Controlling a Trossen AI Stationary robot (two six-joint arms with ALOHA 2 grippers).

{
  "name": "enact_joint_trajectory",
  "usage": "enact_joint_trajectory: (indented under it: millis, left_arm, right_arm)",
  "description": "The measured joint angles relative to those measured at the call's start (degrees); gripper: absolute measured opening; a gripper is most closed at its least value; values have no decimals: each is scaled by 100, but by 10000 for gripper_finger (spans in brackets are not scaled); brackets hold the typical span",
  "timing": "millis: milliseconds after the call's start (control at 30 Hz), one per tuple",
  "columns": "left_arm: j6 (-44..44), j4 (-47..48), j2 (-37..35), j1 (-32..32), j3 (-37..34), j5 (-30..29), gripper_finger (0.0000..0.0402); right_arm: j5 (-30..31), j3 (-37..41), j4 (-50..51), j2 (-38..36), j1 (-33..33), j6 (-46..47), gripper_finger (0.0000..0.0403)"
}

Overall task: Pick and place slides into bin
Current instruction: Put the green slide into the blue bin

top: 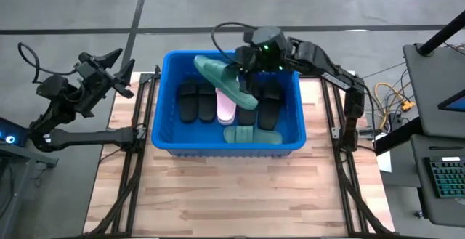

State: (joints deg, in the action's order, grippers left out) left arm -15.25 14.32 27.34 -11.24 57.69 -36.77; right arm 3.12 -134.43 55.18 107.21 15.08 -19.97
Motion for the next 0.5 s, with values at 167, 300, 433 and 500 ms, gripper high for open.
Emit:
enact_joint_trajectory:
  millis: [167,300,433,500]
  left_arm:
    - [-2,6,-12,0,0,-3,244]
    - [-2,-3,-22,0,0,-9,244]
    - [-2,-3,-24,0,0,-13,244]
    - [-4,-17,-20,0,0,-15,244]
  right_arm:
    - [-893,-2,-178,349,272,-1188,8]
    - [-1265,0,-138,704,371,-2151,8]
    - [-1565,-1,-152,1099,407,-2802,8]
    - [-1712,-2,-182,1304,407,-3061,8]
